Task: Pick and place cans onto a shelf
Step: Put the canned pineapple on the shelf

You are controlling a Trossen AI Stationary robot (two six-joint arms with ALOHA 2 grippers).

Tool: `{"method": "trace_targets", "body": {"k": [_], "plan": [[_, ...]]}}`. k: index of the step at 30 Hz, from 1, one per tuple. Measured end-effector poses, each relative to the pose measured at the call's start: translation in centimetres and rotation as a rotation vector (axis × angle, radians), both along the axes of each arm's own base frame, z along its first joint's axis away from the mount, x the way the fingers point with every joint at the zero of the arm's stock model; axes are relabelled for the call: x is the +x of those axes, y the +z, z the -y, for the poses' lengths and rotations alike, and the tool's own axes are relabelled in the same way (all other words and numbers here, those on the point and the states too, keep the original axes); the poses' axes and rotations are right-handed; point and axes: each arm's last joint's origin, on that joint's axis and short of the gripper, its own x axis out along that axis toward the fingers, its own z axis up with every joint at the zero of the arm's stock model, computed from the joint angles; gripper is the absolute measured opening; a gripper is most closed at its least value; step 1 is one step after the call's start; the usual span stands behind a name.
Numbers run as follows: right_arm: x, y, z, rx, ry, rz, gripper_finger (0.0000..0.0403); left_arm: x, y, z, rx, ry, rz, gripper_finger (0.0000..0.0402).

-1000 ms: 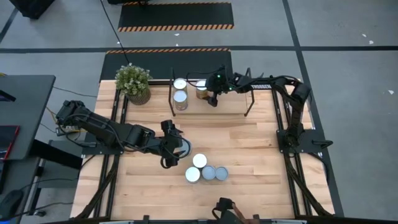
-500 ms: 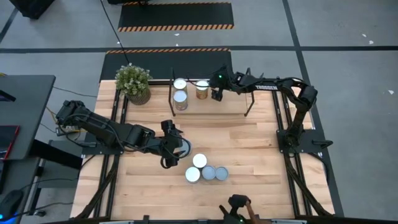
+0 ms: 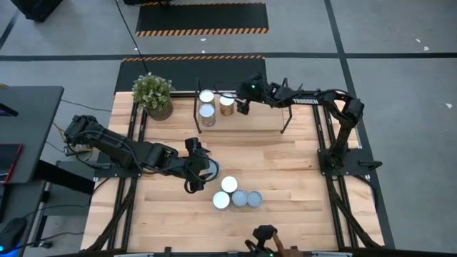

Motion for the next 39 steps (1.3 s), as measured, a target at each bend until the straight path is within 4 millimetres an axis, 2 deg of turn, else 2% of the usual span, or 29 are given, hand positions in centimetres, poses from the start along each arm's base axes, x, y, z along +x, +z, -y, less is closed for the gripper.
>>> {"method": "trace_targets", "body": {"k": [13, 17, 21, 24, 29, 39], "plan": [[0.8, 0.6, -0.5, -0.033, 0.020, 0.068, 0.0376, 0.2, 0.2, -0.1, 0.074, -0.015, 0.015, 0.0388], [0.1, -0.2, -0.9, -0.040, -0.058, -0.078, 0.0376, 0.0, 0.1, -0.1, 0.042, 0.018, 0.009, 0.0388], [-0.2, -1.3, -1.9, 0.086, -0.037, -0.155, 0.0376, -0.2, -0.2, -0.3, 0.018, 0.053, -0.016, 0.0388], [0.4, -1.7, -2.9, 0.116, -0.008, -0.131, 0.0376, 0.0, -0.2, -1.1, 0.004, 0.092, -0.005, 0.0388], [1.4, -1.2, -3.6, 0.062, 0.011, -0.044, 0.0376, 0.3, -0.2, -2.4, -0.020, 0.194, 0.014, 0.0388], [1.7, -0.6, -3.3, -0.007, 0.015, -0.009, 0.0376, 0.3, -0.3, -3.1, -0.026, 0.234, 0.009, 0.0388]]}}
